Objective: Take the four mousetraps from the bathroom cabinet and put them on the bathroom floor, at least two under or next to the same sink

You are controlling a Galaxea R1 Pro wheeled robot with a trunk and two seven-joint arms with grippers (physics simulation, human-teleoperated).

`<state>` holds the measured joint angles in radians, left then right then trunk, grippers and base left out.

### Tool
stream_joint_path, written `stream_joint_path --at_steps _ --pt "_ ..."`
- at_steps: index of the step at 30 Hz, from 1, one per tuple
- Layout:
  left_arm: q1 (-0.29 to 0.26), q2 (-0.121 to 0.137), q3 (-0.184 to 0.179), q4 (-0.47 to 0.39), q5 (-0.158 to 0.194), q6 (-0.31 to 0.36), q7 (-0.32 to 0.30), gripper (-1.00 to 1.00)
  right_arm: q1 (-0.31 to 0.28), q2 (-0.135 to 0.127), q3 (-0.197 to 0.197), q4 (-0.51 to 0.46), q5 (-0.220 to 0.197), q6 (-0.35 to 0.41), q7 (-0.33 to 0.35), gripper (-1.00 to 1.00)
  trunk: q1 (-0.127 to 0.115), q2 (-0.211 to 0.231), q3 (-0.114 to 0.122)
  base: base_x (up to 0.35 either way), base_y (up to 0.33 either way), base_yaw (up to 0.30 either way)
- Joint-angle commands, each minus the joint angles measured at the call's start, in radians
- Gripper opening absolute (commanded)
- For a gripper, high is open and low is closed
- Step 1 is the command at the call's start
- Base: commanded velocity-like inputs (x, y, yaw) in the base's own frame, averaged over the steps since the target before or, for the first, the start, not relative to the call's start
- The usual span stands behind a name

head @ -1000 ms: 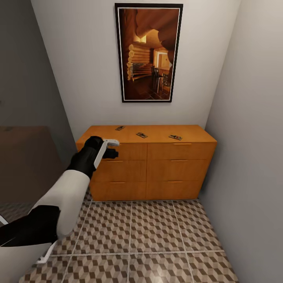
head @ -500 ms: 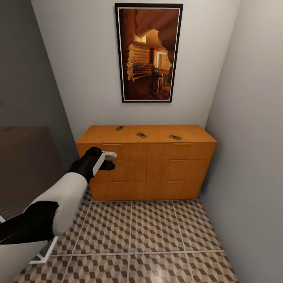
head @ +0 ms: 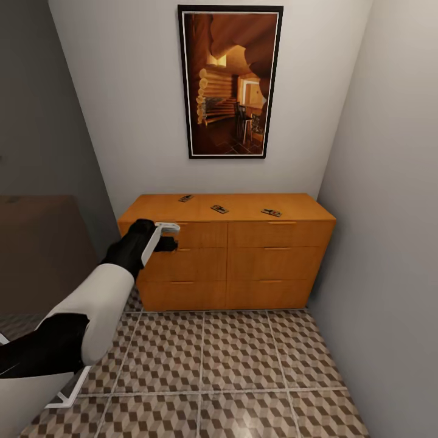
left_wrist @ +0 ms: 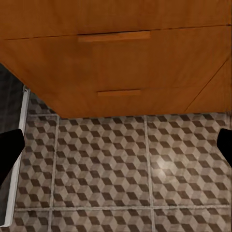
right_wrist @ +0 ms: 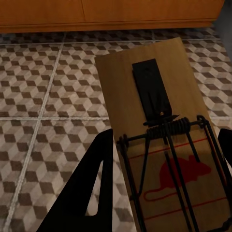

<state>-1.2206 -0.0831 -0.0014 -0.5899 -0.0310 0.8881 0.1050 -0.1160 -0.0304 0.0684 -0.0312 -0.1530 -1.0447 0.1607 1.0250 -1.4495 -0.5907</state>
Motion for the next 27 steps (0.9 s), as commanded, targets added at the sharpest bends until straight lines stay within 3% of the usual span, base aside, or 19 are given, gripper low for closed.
stream_joint_path --at_steps 1,8,11,17,27 --pt "0.0 -0.001 0.0 -0.014 -0.002 0.004 0.001 1.0 -0.001 0.0 0.007 0.0 -0.013 -0.003 0.01 -1.0 0.0 0.0 -0.001 0.0 0.0 0.0" --pt "0.0 -0.003 -0.005 -0.117 0.0 0.007 -0.013 1.0 -0.001 0.0 0.007 0.0 -0.013 -0.003 0.01 -1.0 0.0 0.0 -0.001 0.0 0.0 0.0" --pt "0.0 -0.003 -0.007 -0.144 0.0 0.008 -0.052 1.0 -0.001 0.0 0.007 0.001 -0.013 -0.003 0.01 -1.0 0.0 0.0 -0.001 0.0 0.0 0.0" --pt "0.0 -0.003 -0.008 -0.165 -0.001 0.008 -0.107 1.0 -0.001 0.0 0.007 0.001 -0.013 -0.003 0.01 -1.0 0.0 0.0 -0.001 0.0 0.0 0.0" --pt "0.0 -0.002 -0.006 -0.174 -0.001 0.012 -0.127 1.0 -0.001 0.0 0.007 0.002 -0.013 -0.003 0.01 -1.0 0.0 0.0 -0.001 0.099 0.0 0.0"
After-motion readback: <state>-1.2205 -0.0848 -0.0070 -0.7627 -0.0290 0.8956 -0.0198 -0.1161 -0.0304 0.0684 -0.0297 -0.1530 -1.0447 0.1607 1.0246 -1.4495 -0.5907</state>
